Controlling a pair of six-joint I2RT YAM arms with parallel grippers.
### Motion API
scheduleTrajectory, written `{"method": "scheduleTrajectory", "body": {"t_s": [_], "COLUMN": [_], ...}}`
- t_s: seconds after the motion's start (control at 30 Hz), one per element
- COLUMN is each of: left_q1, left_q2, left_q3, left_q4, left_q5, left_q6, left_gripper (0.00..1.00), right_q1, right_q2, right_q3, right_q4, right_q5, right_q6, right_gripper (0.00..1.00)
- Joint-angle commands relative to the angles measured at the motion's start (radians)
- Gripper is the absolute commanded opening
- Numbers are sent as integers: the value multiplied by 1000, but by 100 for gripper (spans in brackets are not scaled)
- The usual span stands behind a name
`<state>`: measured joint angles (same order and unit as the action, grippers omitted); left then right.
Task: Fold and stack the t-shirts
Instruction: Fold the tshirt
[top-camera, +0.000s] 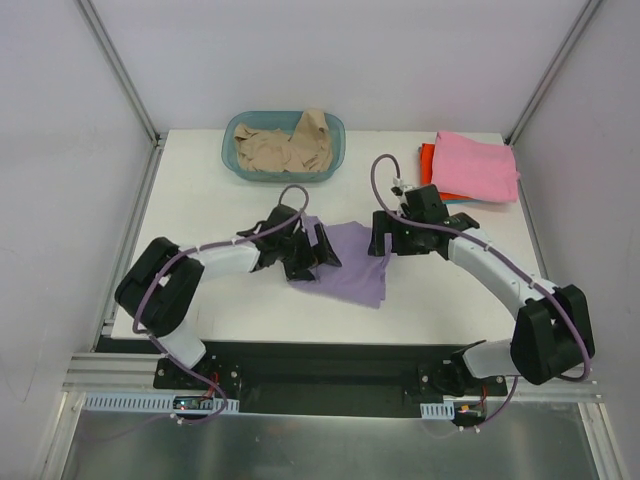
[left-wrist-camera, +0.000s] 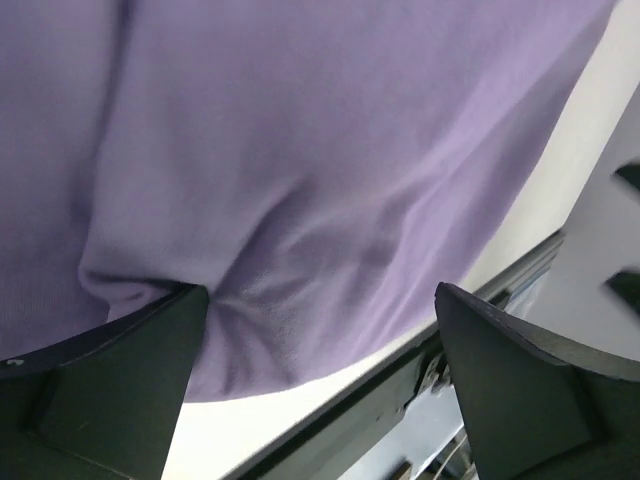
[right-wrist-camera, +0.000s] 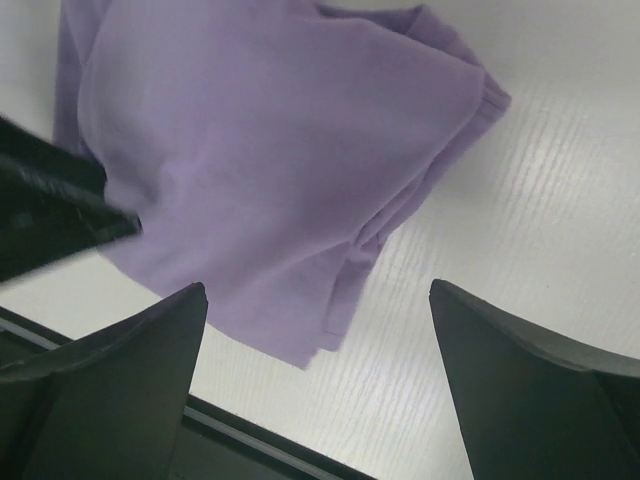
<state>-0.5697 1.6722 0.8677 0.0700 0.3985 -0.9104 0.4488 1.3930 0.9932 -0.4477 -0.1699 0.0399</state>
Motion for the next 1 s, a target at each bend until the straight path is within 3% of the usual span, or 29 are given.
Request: {"method": "scheduleTrajectory", "body": {"t_s": [0.0, 0.1, 0.27, 0.4, 0.53, 0.57, 0.6, 0.97], "left_q1": [-192, -199, -196, -147, -99, -93, -79, -59], "left_q2": [-123, -238, -420, -476, -399, -376, -355, -26], "left_q3": [-122, -171, -128, -104, -61, -52, -35, 131], "left_q4": [-1, -39, -232, -286, -299, -300, -302, -296], "left_q5": [-49, -125, -390, -460, -423, -414, -400, -274], "left_q6": [-90, -108, -32, 8, 25, 25, 19, 25], "left_gripper": [99, 99, 99, 97, 75, 66, 63, 63], "right_q1": [-13, -18, -24, -27, -30, -30, -29, -30], "right_q2": [-113, -178, -250, -241, -189, -178, -154, 26], "right_q3": [-28, -45, -76, -61, -36, -30, -22, 5], "right_q4": [29, 43, 72, 73, 75, 75, 81, 101], "right_q5": [102, 106, 81, 32, 14, 9, 4, -9], "right_q6": [8, 9, 5, 21, 46, 52, 64, 104], "right_gripper": [97, 97, 97, 97, 99, 94, 92, 69]}}
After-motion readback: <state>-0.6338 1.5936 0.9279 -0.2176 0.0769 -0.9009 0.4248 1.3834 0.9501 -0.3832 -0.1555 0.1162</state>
